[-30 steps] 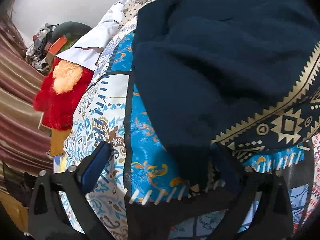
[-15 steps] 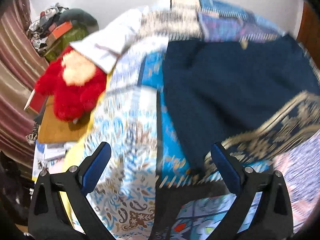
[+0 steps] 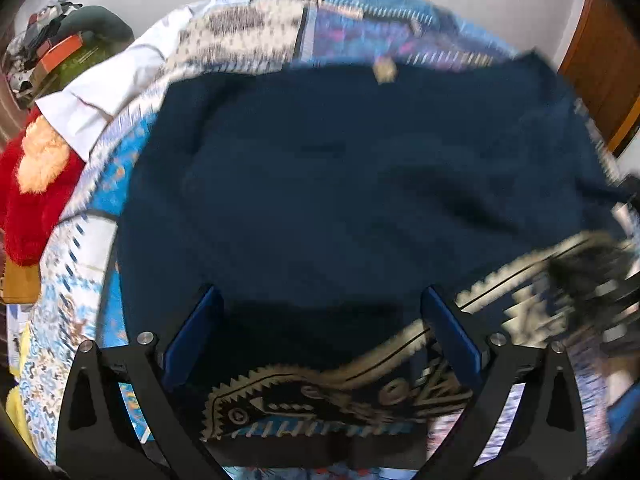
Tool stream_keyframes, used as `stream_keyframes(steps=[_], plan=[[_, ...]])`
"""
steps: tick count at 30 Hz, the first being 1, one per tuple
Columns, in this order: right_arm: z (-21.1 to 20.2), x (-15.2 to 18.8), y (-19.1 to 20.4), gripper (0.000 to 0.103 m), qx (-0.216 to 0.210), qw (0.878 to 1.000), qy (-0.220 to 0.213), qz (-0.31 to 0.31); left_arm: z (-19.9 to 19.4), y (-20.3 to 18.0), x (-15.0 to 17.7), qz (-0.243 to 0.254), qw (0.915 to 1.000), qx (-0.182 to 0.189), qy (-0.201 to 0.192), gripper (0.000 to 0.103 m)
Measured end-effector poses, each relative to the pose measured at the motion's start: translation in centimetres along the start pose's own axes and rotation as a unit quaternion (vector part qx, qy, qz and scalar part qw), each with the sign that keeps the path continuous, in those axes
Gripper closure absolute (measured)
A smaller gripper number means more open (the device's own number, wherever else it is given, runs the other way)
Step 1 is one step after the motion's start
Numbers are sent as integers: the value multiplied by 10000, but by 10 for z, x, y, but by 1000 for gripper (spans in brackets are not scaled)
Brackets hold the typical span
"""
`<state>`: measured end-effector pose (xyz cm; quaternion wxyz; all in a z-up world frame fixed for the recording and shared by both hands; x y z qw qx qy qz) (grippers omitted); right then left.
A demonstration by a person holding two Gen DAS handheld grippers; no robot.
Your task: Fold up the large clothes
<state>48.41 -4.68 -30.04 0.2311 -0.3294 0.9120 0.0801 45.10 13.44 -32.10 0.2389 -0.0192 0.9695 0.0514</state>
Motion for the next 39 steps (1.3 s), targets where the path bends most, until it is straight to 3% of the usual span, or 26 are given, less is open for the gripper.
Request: stream_keyframes(steps=[4, 6, 8, 10, 12, 17, 24, 30, 33, 37, 39], plan=[[-17, 19, -32, 6, -41, 9998, -60, 166, -8, 23, 14, -231, 9995, 192, -41, 5], [-22, 28, -54, 6, 230, 9994, -22, 253, -19, 34, 19, -196, 9997, 146, -80, 7], [-33, 45, -73, 6, 686, 9973, 59, 267, -31, 45, 27, -86, 9994, -253, -202, 7], [-40, 60, -95, 6, 825, 9955, 150, 445, -36, 60, 33, -76, 9980, -604, -189, 7], [-49, 76, -114, 6, 986, 9919, 320, 730, -42, 75, 39, -224, 9978, -612, -157, 7], [-83, 86, -116, 6, 1033, 9913, 60, 809, -72, 103, 52, -1006, 9931, -462, -389, 7], [-131, 56, -71, 6, 917, 9930, -676, 306, -101, 107, 68, -2058, 9761, 269, -649, 5], [-126, 27, -25, 0, 306, 9949, -925, 243, -63, 67, 88, -2506, 9588, 1341, 33, 5], [-100, 21, -7, 0, 72, 9970, -734, 235, -44, 48, 99, -2803, 9402, 1911, 309, 5], [-46, 26, -1, 0, 38, 9998, -130, 153, -10, 41, 96, -3404, 8964, 2790, 520, 5], [-21, 33, -7, 0, -99, 9993, 260, 267, 3, 45, 94, -3677, 8815, 2918, 507, 5]])
Point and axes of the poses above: each gripper's, at about its wrist camera, not at the fingertips, and z roughly the way its jaws point, y to its left, x to its underside, the point moved 5 cm from there along z, roughly the way its jaws point, and after that the axes turned 5 degrees about -x, right-handed, at the moved point
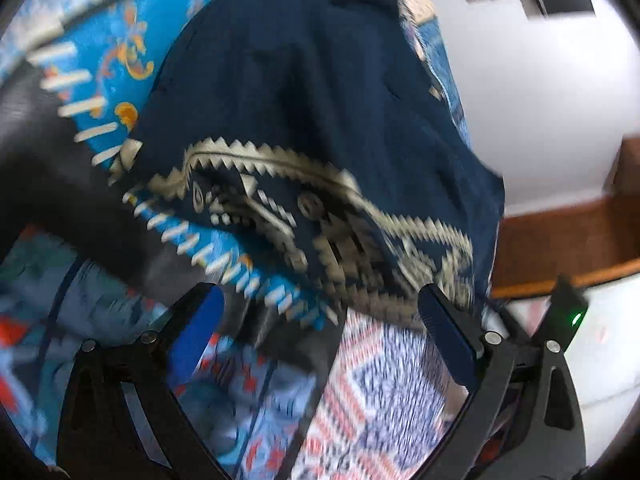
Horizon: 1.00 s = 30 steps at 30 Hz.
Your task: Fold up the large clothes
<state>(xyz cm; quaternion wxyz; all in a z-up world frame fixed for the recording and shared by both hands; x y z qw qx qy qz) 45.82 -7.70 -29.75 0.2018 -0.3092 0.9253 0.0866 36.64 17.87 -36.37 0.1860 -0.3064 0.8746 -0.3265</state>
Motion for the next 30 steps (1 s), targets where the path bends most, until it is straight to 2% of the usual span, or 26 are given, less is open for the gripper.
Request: stream_keyframes(steps=[3, 7, 9, 12, 13, 15, 17, 19, 20, 24, 27, 30], plan=[[4, 1, -11, 0, -438, 9985, -12, 336, 2, -1, -17, -124, 9990, 272, -345, 5], [4, 3, -14, 0, -609, 9973, -76, 397, 12, -10, -35, -184, 9972, 200, -691, 5], [4, 5, -14, 0, -644, 9970, -94, 426, 19, -21, -41, 40, 9959, 1, -899, 11], [4, 5, -19, 0, -764, 9958, -137, 489, 31, -39, -42, 534, 9904, -644, -1098, 18], [4, 5, -21, 0, -820, 9951, -163, 529, 32, -44, -41, 678, 9878, -786, -1159, 25], [4, 6, -26, 0, -918, 9934, -206, 648, 31, -52, -40, 788, 9839, -954, -1287, 48], [2, 7, -32, 0, -1044, 9910, -258, 797, 18, -55, -47, 717, 9822, -995, -1422, 81], [0, 7, -35, 0, -1077, 9896, -278, 912, 5, -59, -51, 702, 9824, -914, -1467, 89], [-1, 7, -35, 0, -1066, 9894, -255, 953, -1, -63, -52, 811, 9800, -1000, -1517, 92], [-15, 2, -25, 0, -1041, 9890, -158, 1037, -32, -76, -48, 1228, 9663, -1358, -1809, 96], [-37, -12, -13, 0, -1006, 9899, -442, 893, -56, -75, -44, 1447, 9582, -1512, -1949, 97], [-49, -29, 6, 0, -1079, 9892, -668, 736, -76, -68, -40, 1664, 9459, -1804, -2122, 98]])
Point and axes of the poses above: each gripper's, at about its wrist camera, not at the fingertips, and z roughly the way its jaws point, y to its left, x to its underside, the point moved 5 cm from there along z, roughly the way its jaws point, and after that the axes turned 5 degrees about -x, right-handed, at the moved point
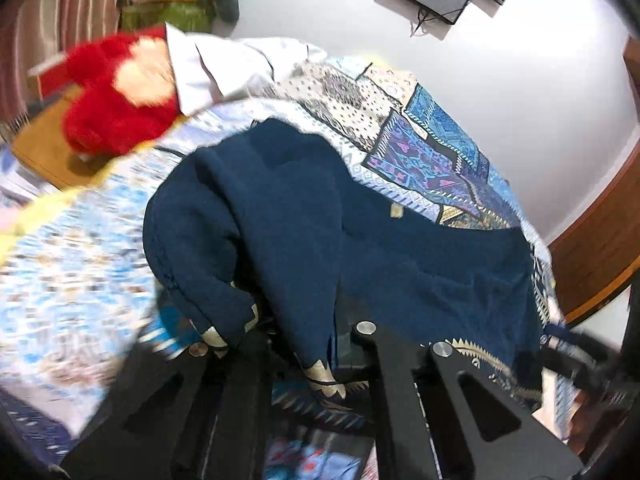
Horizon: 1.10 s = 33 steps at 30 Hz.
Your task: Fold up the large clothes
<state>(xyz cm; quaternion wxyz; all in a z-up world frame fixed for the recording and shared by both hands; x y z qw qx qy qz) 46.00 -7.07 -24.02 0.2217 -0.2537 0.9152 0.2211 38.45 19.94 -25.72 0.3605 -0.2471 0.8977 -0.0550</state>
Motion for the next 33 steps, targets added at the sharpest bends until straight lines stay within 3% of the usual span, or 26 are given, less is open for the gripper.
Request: stream_keyframes(steps=[4, 7, 10, 12, 16, 20, 22, 26, 30, 33], plan=[[31, -2, 34, 0, 1, 9988, 272, -399, -22, 4, 5, 431, 9975, -449, -323, 98], [78, 24, 51, 0, -6, 9928, 997, -670, -24, 8, 13, 683, 9953, -602, -342, 98], [89, 35, 59, 0, 113, 9893, 1078, -973, -23, -8, 11, 1150, 9883, -876, -481, 98], [78, 31, 56, 0, -155, 9898, 1131, -848, -28, -28, 6, 1510, 9817, -937, -679, 98], [25, 29, 9, 0, -611, 9948, 690, 433, -44, -88, -5, 2137, 9688, -725, -1026, 98], [-46, 39, -44, 0, -6, 9956, -25, 939, -56, -156, 3, 2589, 9588, -356, -1109, 98], [-80, 47, -66, 0, 394, 9939, -249, 1002, -57, -193, 20, 2887, 9523, 22, -989, 98], [-139, 64, -95, 0, 523, 9876, -633, 1335, -53, -237, 77, 3712, 9256, 395, -626, 98], [-162, 88, -107, 0, 695, 9845, -714, 1443, -35, -245, 130, 4151, 9071, 679, 164, 98], [-164, 98, -110, 0, 618, 9837, -671, 1553, -24, -235, 146, 4189, 9036, 648, 609, 96]])
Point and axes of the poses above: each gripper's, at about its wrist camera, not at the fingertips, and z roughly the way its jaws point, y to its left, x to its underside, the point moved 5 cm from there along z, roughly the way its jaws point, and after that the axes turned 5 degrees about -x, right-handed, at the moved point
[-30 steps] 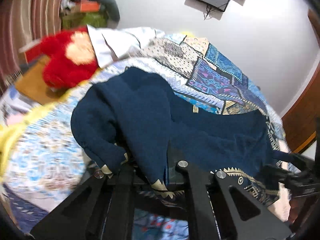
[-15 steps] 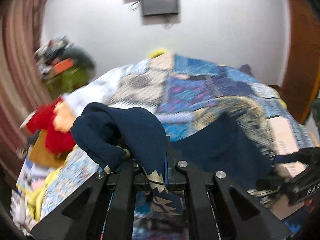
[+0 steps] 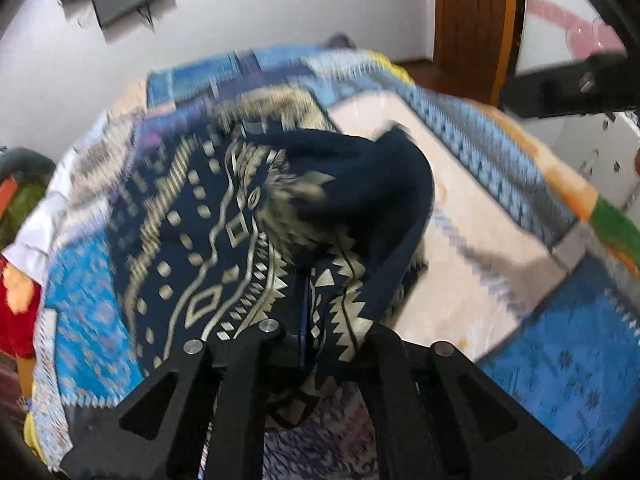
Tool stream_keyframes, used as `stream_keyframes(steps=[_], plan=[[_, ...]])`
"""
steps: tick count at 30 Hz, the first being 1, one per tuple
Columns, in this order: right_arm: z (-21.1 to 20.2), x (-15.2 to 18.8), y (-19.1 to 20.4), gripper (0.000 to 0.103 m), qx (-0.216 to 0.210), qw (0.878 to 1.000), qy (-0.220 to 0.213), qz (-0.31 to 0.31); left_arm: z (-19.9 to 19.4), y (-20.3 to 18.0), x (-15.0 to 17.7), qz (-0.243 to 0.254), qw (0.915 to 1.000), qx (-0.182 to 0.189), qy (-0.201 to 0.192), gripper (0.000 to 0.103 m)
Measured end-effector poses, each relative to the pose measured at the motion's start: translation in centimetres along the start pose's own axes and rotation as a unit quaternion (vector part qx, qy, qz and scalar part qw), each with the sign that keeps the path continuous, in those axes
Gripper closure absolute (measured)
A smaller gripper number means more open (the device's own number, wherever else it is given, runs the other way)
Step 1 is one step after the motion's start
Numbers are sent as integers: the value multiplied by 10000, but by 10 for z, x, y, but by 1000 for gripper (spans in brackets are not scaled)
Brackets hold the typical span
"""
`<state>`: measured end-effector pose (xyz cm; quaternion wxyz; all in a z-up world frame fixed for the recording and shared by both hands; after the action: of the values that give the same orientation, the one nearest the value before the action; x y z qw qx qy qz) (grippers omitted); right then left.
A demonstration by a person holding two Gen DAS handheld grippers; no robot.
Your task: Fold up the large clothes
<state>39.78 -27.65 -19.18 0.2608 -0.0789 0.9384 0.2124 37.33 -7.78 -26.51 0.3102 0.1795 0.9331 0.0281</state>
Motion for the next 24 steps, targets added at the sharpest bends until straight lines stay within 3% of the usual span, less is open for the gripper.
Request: stream_keyframes(steps=[4, 6, 8, 11, 16, 19, 24], plan=[[1, 12, -3, 0, -221, 9995, 69, 214, -15, 9, 5, -60, 9997, 238, -15, 89], [5, 14, -2, 0, -317, 9991, 89, 279, -27, 11, 11, 8, 9995, 302, 34, 76], [8, 14, 0, 0, -417, 9985, 125, 334, -40, 13, 13, -82, 9983, 566, 86, 43], [10, 9, 8, 0, -611, 9974, 153, 361, -64, 23, 21, -391, 9969, 680, -75, 24], [16, -2, 34, 0, -916, 9953, 220, 233, -95, 67, 28, -927, 9945, 381, -320, 19], [28, -11, 51, 0, -1140, 9929, 310, 167, -96, 108, 33, -1292, 9910, -17, -340, 16], [68, -31, 87, 0, -1348, 9887, 659, -54, -60, 164, 51, -2014, 9788, -346, 110, 16]])
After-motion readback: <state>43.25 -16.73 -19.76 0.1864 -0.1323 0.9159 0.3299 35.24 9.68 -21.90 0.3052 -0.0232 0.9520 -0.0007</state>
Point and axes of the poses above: each gripper's, at about its wrist camera, not at the fingertips, and z roughly the way its jaws point, y to its left, x to its underside, the point moved 5 cm from there along z, roughly the way its jaws point, and after that the axes turned 5 degrees about -x, right-handed, at the moved point
